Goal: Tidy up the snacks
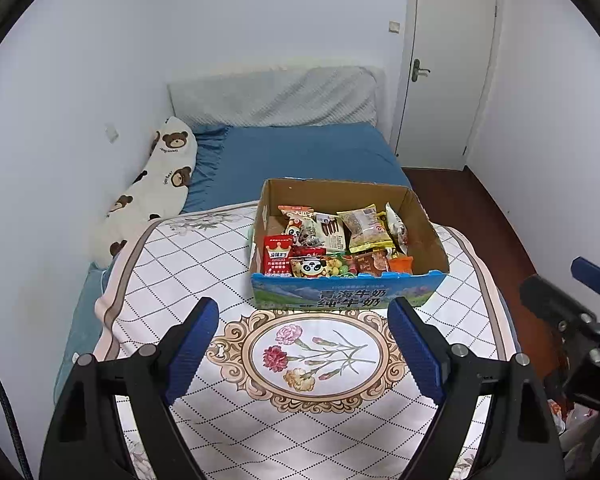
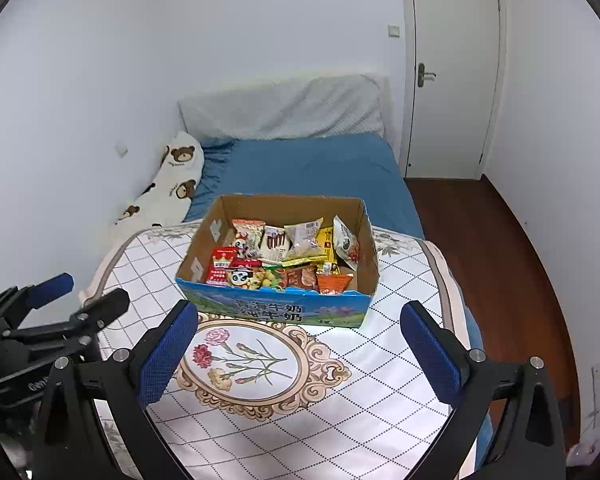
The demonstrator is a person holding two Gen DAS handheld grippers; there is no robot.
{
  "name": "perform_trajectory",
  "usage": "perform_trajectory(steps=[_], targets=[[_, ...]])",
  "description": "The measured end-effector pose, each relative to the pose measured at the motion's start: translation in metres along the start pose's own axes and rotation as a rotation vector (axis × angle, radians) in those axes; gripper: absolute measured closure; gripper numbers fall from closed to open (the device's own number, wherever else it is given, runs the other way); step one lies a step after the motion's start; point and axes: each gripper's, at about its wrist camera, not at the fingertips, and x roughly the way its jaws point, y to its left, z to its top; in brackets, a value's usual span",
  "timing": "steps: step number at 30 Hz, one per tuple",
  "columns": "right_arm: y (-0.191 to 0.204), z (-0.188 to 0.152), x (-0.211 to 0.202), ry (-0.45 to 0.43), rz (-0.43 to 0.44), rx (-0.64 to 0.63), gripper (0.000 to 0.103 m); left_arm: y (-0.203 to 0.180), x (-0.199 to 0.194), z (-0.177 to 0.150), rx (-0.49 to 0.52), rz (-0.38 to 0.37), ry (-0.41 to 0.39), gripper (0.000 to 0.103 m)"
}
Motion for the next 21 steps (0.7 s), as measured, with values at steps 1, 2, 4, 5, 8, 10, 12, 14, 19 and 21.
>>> perform_trajectory(steps=[1,2,4,5,8,10,12,14,19,21], targets=[[0.001,-0.001,-0.006,-0.008,0.0,-0.001,0.0,0.001,-0.003,-0.001,-0.005,0.002,-0.004,0.017],[0.003,-0.003,-0.012,-0.016,0.001,-0.002,0.0,0.002,-0.007,-0.002,-0.008,0.0,-0.012,0.017],[0.005,-0.004,-0.02,-0.028,-0.007,-0.013,0.0,0.002,-0.014,-0.004,-0.011,0.005,-0.03,0.011],[0.007,-0.006,-0.024,-0.036,-0.012,-0.018,0.0,0.003,-0.016,-0.005,-0.013,0.006,-0.039,0.003],[0.008,-0.007,-0.027,-0.045,-0.025,-0.027,0.0,0.003,-0.021,-0.005,-0.019,0.007,-0.067,0.001],[0.006,-0.008,-0.025,-0.036,-0.022,-0.019,0.0,0.004,-0.02,-0.004,-0.019,0.007,-0.068,0.001],[0.005,-0.009,-0.022,-0.029,-0.024,-0.012,0.0,0.003,-0.015,-0.003,-0.019,0.005,-0.06,0.001],[0.004,-0.009,-0.018,-0.027,-0.034,-0.012,0.0,0.002,-0.008,-0.001,-0.017,0.012,-0.056,0.001],[-0.005,-0.005,0.0,-0.022,-0.06,-0.001,0.0,-0.002,0.008,0.002,-0.006,0.037,-0.048,0.001],[-0.008,-0.002,0.009,-0.017,-0.061,0.003,0.0,-0.004,0.02,0.006,-0.002,0.043,-0.036,0.001]])
